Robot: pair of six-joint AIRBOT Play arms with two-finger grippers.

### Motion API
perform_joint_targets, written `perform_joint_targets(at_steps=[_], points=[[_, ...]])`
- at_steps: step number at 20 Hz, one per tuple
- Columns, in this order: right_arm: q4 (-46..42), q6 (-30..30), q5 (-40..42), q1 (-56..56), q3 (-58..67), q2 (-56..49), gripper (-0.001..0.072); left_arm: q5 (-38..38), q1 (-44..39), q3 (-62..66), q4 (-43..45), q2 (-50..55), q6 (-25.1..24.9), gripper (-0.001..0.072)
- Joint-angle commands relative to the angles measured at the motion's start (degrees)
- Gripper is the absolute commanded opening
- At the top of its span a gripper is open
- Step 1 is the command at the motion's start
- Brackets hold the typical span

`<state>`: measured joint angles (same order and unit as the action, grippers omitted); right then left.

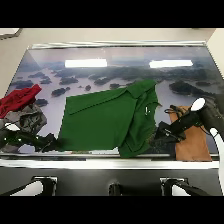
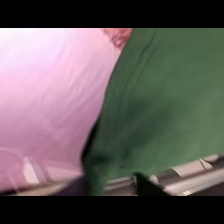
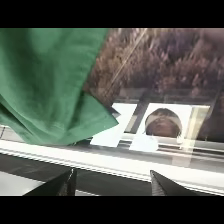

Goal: Fold the shirts.

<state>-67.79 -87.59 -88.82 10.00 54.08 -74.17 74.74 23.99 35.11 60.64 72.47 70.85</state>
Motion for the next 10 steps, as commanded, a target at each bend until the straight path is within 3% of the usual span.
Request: perform_joint_targets(at_steps=[1,2,5,8,10], points=[[1.73,0.39,5.16,0.04,-4.94,0.68,0.0531,-2.64,0.22,-1.49,-1.16,-0.26,-0.33,0.0137],[4.31,0.39,8.76,0.04,-6.45,0.66,0.0538,-2.47,0.22,-1.57,-1.14,-0.26,-0.37,0.0030],[12.48,0.42,19.28,0.04,-9.73,-0.52,0.0535,-1.40,0.24,-1.57,-1.14,-0.28,-0.37,0.0030],[19.32,2.03,22.05,-0.63,-10.36,-4.52,0.0524,-1.03,0.24,-1.57,-1.16,-0.33,-0.37,0.0030],[19.43,2.40,24.90,-3.67,-10.36,-6.64,0.0496,-0.59,0.24,-1.51,-1.36,-0.44,-0.37,0.0030]])
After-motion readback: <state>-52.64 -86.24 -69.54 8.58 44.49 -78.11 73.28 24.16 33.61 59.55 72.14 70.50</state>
